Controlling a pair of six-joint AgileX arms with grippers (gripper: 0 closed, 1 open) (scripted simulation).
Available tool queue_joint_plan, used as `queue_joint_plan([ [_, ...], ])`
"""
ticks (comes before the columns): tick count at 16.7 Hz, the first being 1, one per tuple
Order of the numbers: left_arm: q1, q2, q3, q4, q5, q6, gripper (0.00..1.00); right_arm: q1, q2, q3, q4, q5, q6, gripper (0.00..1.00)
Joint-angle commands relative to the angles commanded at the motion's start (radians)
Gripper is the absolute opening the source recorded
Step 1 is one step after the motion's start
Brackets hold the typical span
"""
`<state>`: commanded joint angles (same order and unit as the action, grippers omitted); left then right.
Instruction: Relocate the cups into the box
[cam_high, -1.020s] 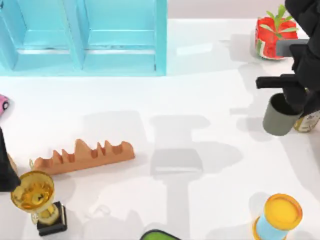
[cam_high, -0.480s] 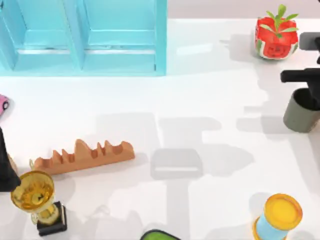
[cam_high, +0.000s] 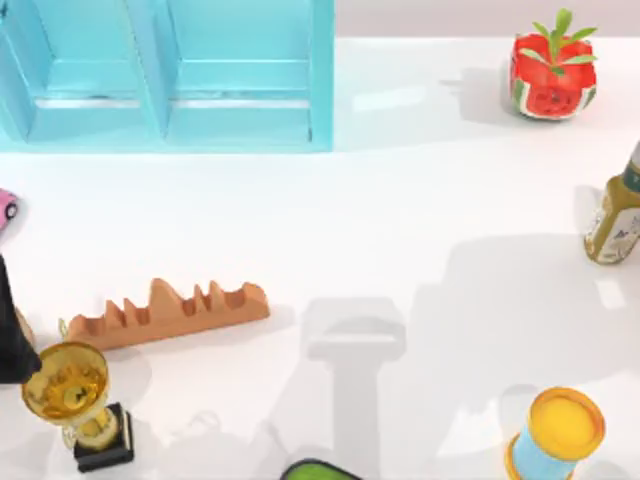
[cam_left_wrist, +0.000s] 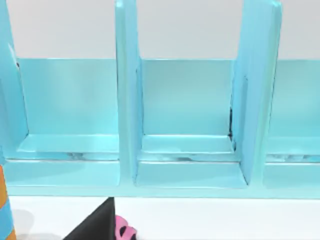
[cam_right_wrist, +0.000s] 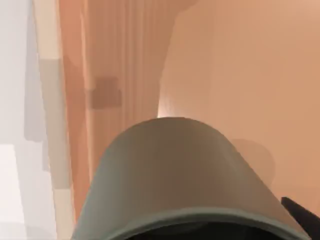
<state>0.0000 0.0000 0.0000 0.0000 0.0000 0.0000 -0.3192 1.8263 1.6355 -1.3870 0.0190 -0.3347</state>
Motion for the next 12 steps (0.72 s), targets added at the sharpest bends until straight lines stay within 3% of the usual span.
queue_joint_plan([
  [5, 0.0, 0.0, 0.0, 0.0, 0.0, 0.0, 1.0, -0.182, 0.016, 0.07, 0.014, 0.022, -0.154, 0.0],
  [12, 0.0, 0.0, 0.0, 0.0, 0.0, 0.0, 1.0, -0.183, 0.015, 0.054, 0.032, 0.022, -0.157, 0.0],
])
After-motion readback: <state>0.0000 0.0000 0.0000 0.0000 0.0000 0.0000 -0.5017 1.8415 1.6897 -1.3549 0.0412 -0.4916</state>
